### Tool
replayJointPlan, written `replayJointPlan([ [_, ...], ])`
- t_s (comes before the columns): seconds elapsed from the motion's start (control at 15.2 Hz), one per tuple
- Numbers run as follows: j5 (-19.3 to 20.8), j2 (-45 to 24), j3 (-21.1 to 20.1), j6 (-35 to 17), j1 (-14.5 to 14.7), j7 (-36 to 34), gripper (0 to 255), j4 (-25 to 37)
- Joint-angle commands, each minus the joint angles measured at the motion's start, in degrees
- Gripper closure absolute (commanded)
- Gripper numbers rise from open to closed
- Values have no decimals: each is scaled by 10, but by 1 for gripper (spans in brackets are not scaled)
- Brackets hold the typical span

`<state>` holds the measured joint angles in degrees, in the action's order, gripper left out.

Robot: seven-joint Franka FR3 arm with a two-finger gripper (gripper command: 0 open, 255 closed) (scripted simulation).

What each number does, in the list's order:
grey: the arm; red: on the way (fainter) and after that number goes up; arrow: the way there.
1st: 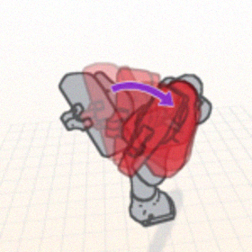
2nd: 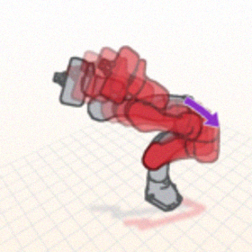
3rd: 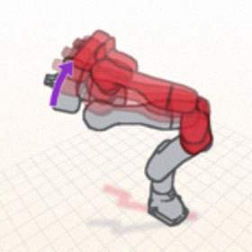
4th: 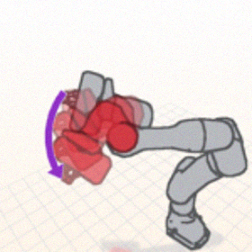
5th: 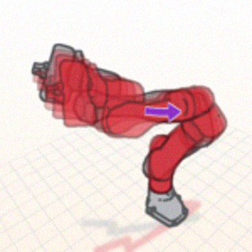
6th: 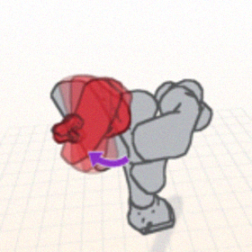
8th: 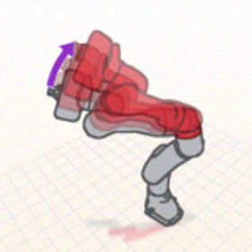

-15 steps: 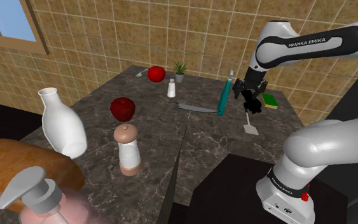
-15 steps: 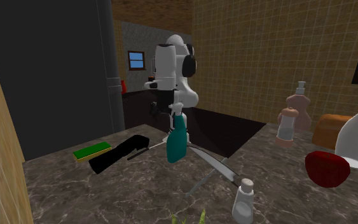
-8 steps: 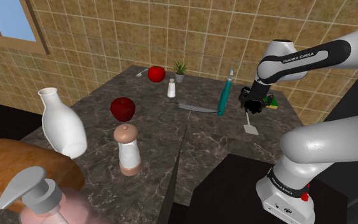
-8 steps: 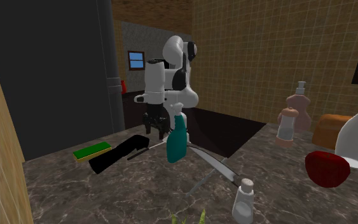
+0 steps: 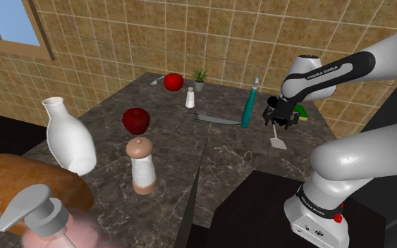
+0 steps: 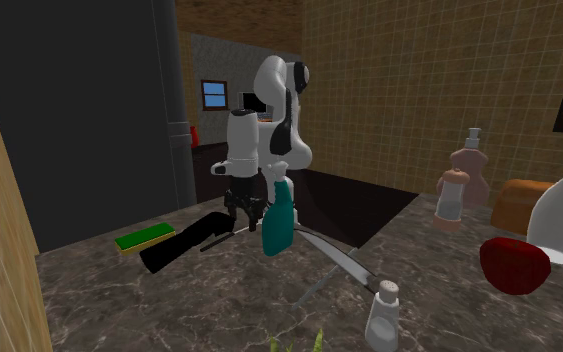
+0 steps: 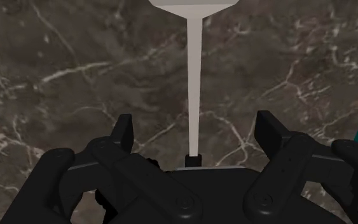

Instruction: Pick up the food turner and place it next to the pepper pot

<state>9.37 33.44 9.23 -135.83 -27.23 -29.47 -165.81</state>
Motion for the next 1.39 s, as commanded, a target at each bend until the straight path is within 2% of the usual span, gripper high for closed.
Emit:
replayJointPlan([
  [0.0, 0, -4, 0, -5, 0, -1, 0, -2],
  [0.33, 0, -3, 0, -5, 0, -1, 0, -2],
  [0.4, 0, -3, 0, -5, 0, -1, 255, -2],
  [0.99, 0, -3, 0, -5, 0, -1, 255, -1],
  [1.32, -5, 30, -4, 49, 2, 1, 255, 20],
])
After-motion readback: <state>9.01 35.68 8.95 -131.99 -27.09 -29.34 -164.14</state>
